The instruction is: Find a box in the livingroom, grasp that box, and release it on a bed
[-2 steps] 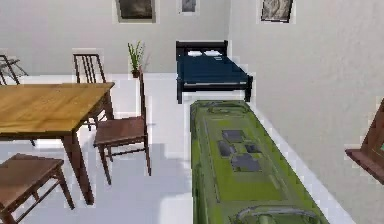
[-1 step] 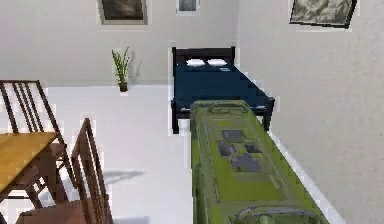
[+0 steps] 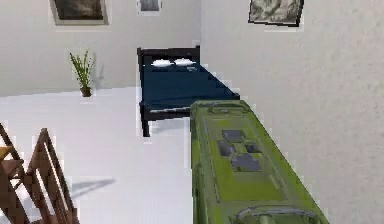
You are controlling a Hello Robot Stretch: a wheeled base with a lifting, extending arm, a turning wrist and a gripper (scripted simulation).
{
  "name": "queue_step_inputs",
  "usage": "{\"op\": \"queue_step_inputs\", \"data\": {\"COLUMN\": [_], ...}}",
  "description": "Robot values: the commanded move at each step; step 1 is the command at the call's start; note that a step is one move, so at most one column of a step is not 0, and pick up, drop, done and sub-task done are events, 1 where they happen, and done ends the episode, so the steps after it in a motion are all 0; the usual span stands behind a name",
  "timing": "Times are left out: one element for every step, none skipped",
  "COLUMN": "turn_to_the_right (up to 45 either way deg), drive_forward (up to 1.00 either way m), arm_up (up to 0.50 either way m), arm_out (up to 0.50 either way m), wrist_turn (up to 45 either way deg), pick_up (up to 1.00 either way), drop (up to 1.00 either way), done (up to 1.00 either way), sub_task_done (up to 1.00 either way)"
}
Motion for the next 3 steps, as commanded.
{"op": "queue_step_inputs", "data": {"turn_to_the_right": [0.0,-9.0,0.0], "drive_forward": [0.25,0.0,0.15], "arm_up": [0.0,0.0,0.0], "arm_out": [0.0,0.0,0.0], "wrist_turn": [0.0,0.0,0.0], "pick_up": [0.0,0.0,0.0], "drop": [0.0,0.0,0.0], "done": [0.0,0.0,0.0], "sub_task_done": [0.0,0.0,0.0]}}
